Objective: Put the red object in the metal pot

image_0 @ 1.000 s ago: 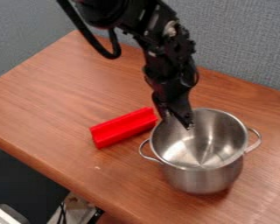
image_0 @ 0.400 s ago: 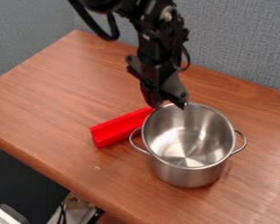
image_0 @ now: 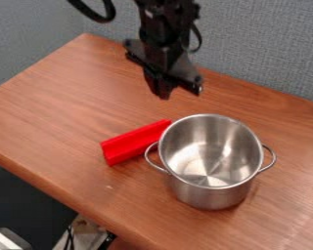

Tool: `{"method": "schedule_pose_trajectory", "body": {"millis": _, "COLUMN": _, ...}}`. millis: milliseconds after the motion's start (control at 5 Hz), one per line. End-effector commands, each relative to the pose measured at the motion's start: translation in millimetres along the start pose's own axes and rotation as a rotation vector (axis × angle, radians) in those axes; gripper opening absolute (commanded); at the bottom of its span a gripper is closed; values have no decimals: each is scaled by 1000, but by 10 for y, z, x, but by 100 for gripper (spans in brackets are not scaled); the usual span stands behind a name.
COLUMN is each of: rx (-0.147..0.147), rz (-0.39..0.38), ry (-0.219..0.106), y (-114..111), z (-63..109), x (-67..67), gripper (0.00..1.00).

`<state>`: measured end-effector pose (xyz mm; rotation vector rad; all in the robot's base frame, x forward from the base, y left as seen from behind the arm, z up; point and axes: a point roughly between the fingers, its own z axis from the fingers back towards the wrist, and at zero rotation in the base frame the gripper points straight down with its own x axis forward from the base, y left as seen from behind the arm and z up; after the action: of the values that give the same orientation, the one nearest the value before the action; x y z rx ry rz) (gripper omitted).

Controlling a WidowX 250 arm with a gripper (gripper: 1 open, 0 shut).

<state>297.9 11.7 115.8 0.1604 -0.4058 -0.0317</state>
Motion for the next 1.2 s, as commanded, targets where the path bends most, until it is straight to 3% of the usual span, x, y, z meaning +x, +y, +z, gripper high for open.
{"method": "schedule_pose_trajectory", "body": {"millis": 0, "rx": 27, "rz": 64, "ry": -92, "y": 59, "z": 308, "x": 205, "gripper": 100}}
{"method": "schedule_pose_trajectory", "body": {"millis": 200, "rx": 12, "rz": 62, "ry": -91, "y": -113, "z": 361, "x": 111, "gripper": 100}}
{"method": "schedule_pose_trajectory", "body": {"millis": 400, "rx": -60, "rz": -44, "ry": -15, "y": 33, "z": 357, "x": -68, "gripper": 100}}
{"method": "schedule_pose_trajectory", "body": {"millis": 600, "rx": -60, "rz": -69, "ry": -32, "y": -3, "z": 197, "x": -255, "gripper": 100}}
{"method": "schedule_pose_trajectory", "body": {"millis": 1000, "rx": -133, "rz": -264, "ry": 5, "y": 106, "z": 312, "x": -439, "gripper": 100}}
